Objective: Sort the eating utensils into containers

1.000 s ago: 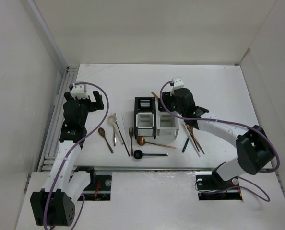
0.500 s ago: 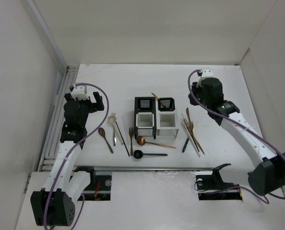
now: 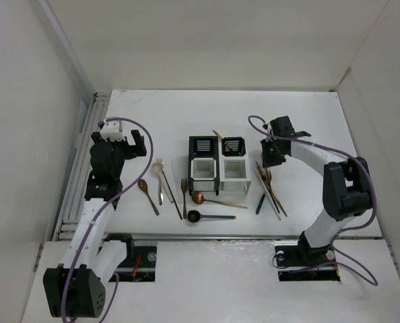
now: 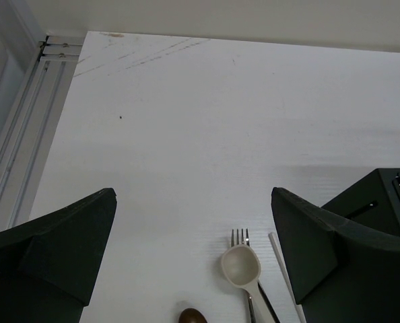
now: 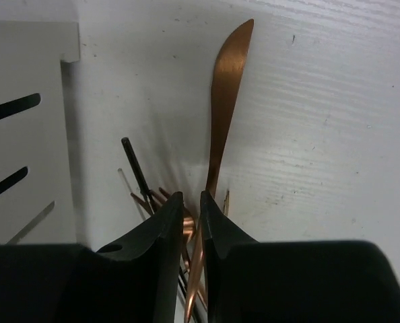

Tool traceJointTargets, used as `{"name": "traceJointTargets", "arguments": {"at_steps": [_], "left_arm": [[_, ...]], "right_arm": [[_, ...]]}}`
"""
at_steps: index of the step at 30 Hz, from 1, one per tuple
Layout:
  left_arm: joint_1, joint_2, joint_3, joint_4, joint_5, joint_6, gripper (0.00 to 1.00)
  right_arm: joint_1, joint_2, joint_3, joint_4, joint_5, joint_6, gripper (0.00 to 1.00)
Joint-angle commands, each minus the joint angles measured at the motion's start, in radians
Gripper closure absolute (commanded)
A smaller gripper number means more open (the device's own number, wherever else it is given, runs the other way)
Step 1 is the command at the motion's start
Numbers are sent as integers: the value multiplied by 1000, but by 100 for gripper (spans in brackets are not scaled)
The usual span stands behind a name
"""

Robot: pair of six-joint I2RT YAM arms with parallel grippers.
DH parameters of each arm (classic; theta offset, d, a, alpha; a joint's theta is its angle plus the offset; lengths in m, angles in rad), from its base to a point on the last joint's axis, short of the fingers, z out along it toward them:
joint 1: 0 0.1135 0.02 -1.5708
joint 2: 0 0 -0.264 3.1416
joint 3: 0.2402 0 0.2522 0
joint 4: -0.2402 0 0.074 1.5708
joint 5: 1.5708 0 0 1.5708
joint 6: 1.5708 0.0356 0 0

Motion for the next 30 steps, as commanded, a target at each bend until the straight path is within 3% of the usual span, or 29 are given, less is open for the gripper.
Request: {"name": "traceJointTargets", "arguments": {"at_steps": [1, 6, 11, 16, 22, 25, 27, 30], "left_arm": [[6, -23, -5, 20, 13, -10, 0], [15, -23, -5, 20, 4, -10, 0], [15, -23, -5, 29, 4, -10, 0], [15, -23, -5, 29, 4, -10, 0], [15, -23, -5, 29, 4, -10, 0], [15, -23, -5, 29, 4, -10, 0], [15, -23, -5, 29, 4, -10, 0], [15, -23, -5, 29, 4, -10, 0]], "right_arm": [[-1, 14, 49, -7, -2, -47, 78], [-1, 40, 49, -25, 64, -37, 78], [-1, 50, 29, -25, 94, -27, 68], [8, 104, 29, -15, 94, -27, 68], [8, 147, 70, -5, 103, -27, 76], [8, 171, 99, -14, 91, -27, 86], [8, 172, 100, -15, 91, -27, 97], [8, 149, 110, -15, 101, -27, 100]]}}
